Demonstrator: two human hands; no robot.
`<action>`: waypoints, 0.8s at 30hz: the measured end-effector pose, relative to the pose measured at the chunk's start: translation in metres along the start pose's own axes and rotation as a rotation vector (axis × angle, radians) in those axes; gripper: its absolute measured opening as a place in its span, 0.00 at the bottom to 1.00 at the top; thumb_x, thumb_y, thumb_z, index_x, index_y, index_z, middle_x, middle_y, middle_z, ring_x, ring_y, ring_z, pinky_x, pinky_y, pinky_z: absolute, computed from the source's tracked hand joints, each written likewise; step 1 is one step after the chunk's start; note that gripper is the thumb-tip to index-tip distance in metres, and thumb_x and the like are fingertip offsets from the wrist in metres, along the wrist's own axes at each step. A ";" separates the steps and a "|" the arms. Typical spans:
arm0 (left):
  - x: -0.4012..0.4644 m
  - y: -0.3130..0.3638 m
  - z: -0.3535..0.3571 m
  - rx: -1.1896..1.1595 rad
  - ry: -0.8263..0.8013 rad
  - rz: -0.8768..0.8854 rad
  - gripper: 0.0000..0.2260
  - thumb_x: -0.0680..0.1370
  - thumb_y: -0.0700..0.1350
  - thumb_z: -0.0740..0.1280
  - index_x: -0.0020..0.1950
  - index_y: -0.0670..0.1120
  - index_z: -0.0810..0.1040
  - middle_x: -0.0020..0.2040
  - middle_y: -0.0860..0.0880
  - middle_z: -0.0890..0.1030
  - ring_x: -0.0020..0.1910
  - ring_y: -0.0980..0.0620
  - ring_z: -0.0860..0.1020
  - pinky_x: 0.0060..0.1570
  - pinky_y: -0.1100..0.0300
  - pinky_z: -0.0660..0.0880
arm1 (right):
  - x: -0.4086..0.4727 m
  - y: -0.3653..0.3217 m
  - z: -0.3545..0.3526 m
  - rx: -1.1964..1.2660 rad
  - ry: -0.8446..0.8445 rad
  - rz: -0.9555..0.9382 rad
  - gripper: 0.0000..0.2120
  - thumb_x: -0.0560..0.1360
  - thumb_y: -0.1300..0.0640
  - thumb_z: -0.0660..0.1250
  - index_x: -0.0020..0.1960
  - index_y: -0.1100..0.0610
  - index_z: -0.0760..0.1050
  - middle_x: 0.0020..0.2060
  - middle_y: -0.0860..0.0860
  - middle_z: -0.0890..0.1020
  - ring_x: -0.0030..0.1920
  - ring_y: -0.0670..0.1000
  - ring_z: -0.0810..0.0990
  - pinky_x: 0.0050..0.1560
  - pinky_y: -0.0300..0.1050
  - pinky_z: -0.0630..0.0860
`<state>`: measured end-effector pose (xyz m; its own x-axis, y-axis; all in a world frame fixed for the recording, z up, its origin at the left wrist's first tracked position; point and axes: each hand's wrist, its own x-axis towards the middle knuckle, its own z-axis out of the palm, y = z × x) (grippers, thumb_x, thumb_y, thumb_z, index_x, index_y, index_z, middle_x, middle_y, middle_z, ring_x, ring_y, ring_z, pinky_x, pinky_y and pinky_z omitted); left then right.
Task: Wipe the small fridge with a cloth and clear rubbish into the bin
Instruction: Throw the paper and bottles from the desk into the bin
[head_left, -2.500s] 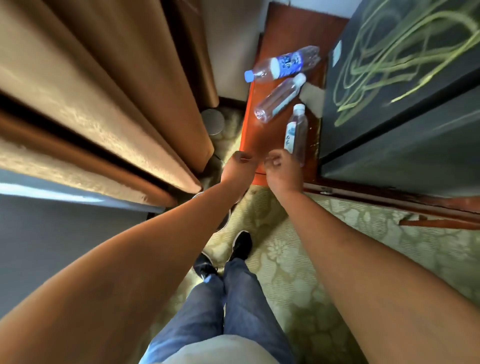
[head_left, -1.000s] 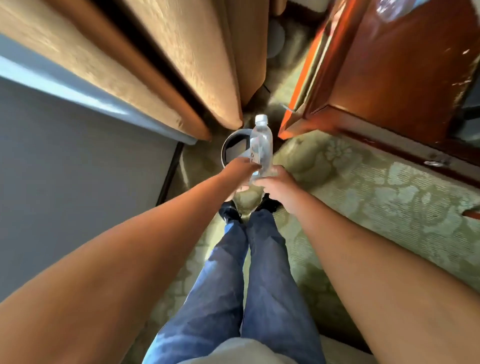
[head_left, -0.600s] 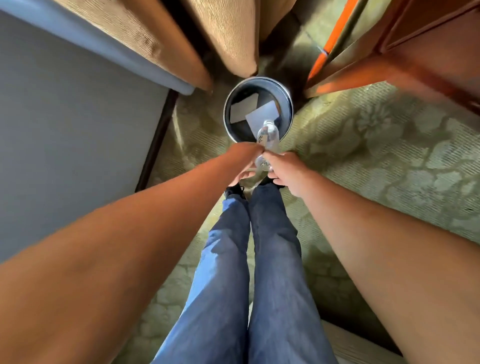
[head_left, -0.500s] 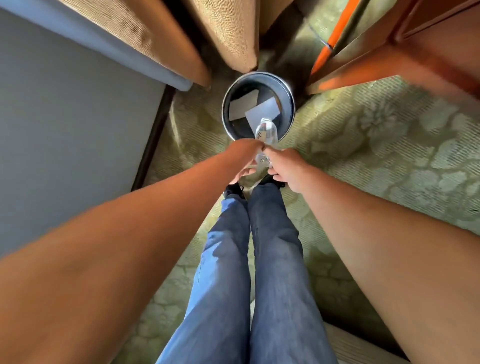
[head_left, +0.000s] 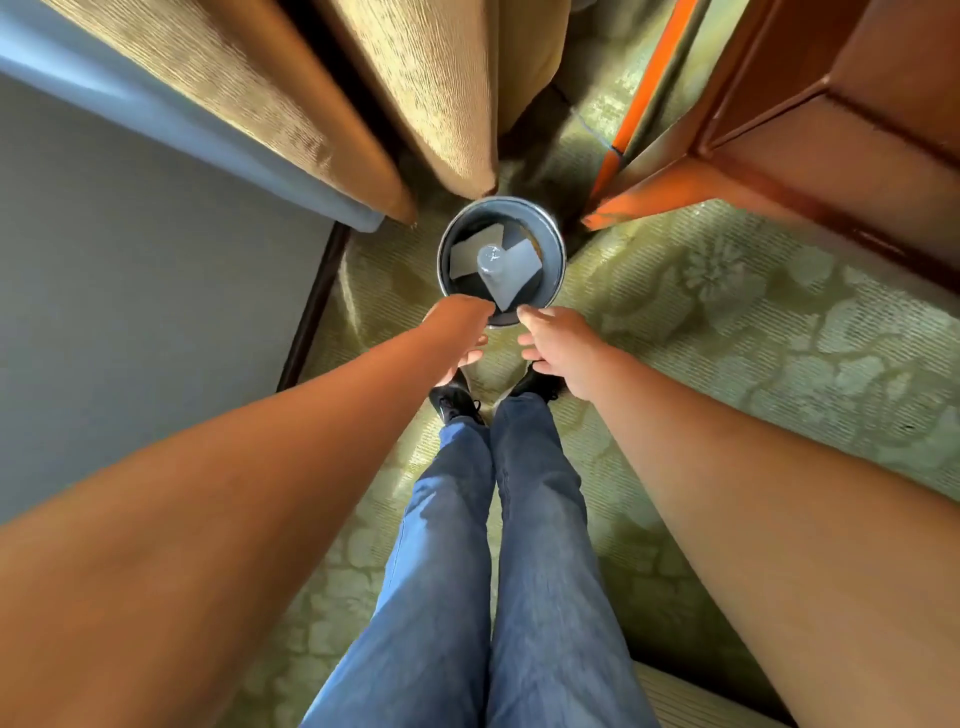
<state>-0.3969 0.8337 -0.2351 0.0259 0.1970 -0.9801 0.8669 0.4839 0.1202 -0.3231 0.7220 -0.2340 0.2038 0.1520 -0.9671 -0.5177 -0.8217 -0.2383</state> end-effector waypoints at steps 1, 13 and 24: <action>-0.015 0.006 -0.003 0.001 -0.001 0.013 0.05 0.83 0.47 0.63 0.49 0.49 0.75 0.57 0.48 0.80 0.51 0.51 0.78 0.60 0.53 0.78 | -0.017 -0.009 -0.003 0.013 -0.007 0.001 0.22 0.83 0.51 0.59 0.69 0.67 0.71 0.41 0.60 0.80 0.36 0.56 0.81 0.37 0.43 0.80; -0.229 0.090 -0.027 0.032 -0.116 0.253 0.09 0.83 0.43 0.62 0.43 0.47 0.76 0.41 0.50 0.78 0.37 0.54 0.74 0.46 0.61 0.73 | -0.216 -0.104 -0.034 0.219 0.062 -0.130 0.18 0.84 0.50 0.58 0.66 0.61 0.75 0.49 0.63 0.82 0.38 0.48 0.74 0.59 0.48 0.78; -0.323 0.176 0.020 0.203 -0.067 0.566 0.10 0.80 0.46 0.68 0.39 0.47 0.76 0.35 0.51 0.77 0.31 0.55 0.75 0.33 0.62 0.76 | -0.291 -0.146 -0.138 0.444 0.361 -0.329 0.12 0.79 0.55 0.64 0.37 0.54 0.73 0.31 0.52 0.71 0.25 0.47 0.67 0.34 0.41 0.68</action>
<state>-0.2428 0.8387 0.0994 0.5366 0.3190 -0.7812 0.7868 0.1454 0.5998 -0.1921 0.7216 0.0942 0.6361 0.0991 -0.7652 -0.6584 -0.4475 -0.6052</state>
